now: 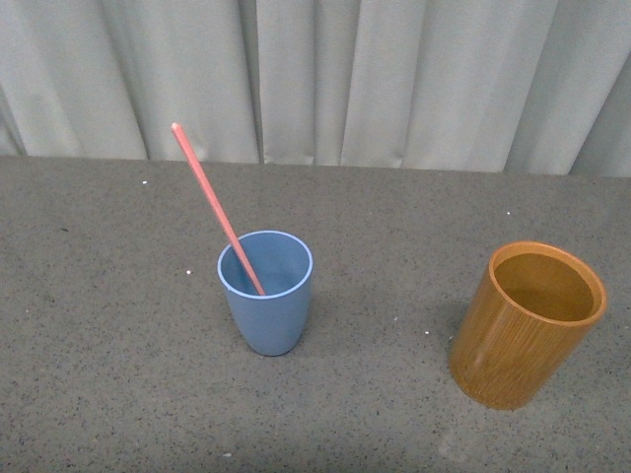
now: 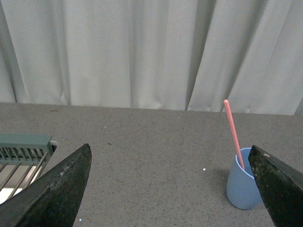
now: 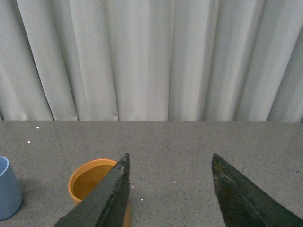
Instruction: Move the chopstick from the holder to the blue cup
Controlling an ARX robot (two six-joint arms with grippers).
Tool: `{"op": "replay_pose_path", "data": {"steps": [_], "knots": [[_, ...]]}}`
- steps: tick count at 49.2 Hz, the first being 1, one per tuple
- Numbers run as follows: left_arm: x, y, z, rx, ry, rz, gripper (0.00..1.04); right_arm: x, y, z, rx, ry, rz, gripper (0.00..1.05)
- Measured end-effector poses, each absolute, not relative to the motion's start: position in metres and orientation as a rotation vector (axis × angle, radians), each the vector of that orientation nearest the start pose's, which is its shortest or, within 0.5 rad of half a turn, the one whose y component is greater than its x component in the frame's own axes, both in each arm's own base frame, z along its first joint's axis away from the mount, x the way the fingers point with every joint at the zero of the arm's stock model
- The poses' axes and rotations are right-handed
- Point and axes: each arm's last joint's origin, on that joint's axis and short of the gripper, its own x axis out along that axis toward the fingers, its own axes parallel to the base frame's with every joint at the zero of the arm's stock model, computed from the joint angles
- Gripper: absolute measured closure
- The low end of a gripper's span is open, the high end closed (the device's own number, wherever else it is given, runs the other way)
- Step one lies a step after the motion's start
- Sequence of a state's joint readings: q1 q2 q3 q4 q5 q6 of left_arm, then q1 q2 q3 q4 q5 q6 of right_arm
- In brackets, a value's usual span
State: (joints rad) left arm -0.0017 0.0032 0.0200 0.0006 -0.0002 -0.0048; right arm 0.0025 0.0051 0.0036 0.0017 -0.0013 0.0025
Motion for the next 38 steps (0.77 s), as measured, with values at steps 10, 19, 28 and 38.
{"op": "replay_pose_path", "data": {"steps": [10,19,28,38], "knots": [[0.0966,-0.0002,0.1701,-0.005,-0.017,-0.002,0.07,0.0978,0.0003,0.1645,0.002,0.0,0.004,0.23],[0.0966,-0.0002,0.1701,-0.005,-0.017,-0.002,0.07,0.0978,0.0003,0.1645,0.003,0.0,0.004,0.1],[0.0966,-0.0002,0.1701,-0.005,-0.017,-0.002,0.07,0.0978,0.0003,0.1645,0.003,0.0,0.004,0.1],[0.0966,-0.0002,0.1701,-0.005,-0.017,-0.002,0.07,0.0978,0.0003,0.1645,0.003,0.0,0.004,0.1]]}}
